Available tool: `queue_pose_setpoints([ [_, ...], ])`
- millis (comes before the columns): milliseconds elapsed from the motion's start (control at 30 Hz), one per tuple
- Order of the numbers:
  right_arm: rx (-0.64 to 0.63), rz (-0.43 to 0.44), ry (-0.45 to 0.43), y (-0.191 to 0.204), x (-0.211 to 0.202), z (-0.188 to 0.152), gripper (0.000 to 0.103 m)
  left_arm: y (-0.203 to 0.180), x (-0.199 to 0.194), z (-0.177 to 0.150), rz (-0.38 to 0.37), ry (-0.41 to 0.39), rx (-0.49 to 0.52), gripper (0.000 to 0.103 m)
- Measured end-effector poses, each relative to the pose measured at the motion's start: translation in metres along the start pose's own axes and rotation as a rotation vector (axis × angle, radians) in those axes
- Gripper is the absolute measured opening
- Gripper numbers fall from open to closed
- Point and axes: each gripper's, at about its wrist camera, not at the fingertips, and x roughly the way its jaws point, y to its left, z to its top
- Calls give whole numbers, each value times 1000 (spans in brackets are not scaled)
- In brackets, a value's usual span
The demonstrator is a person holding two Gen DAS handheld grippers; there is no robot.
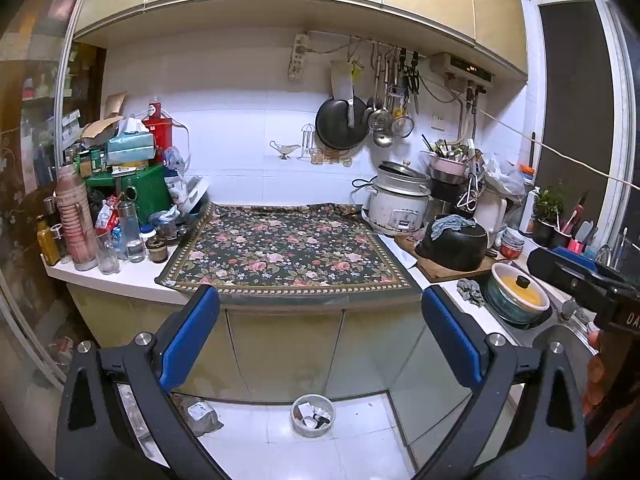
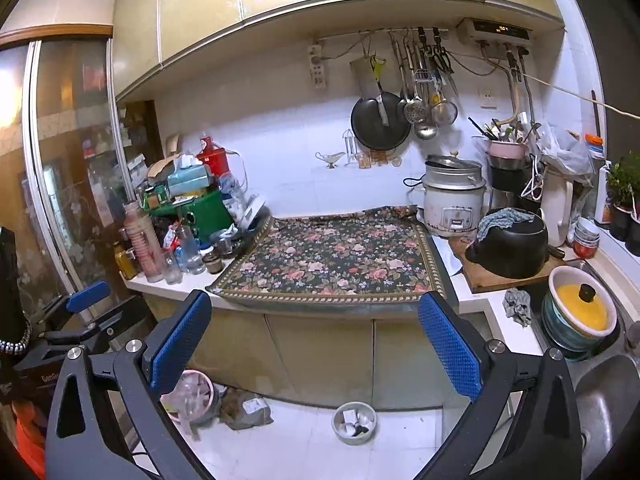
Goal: Collect trash
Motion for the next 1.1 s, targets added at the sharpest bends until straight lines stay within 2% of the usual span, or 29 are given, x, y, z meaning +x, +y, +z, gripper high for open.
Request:
queue_pose_setpoints([
  [1100,5,-21,31,6,4,3,103,0,20,8,-42,19,-27,101],
])
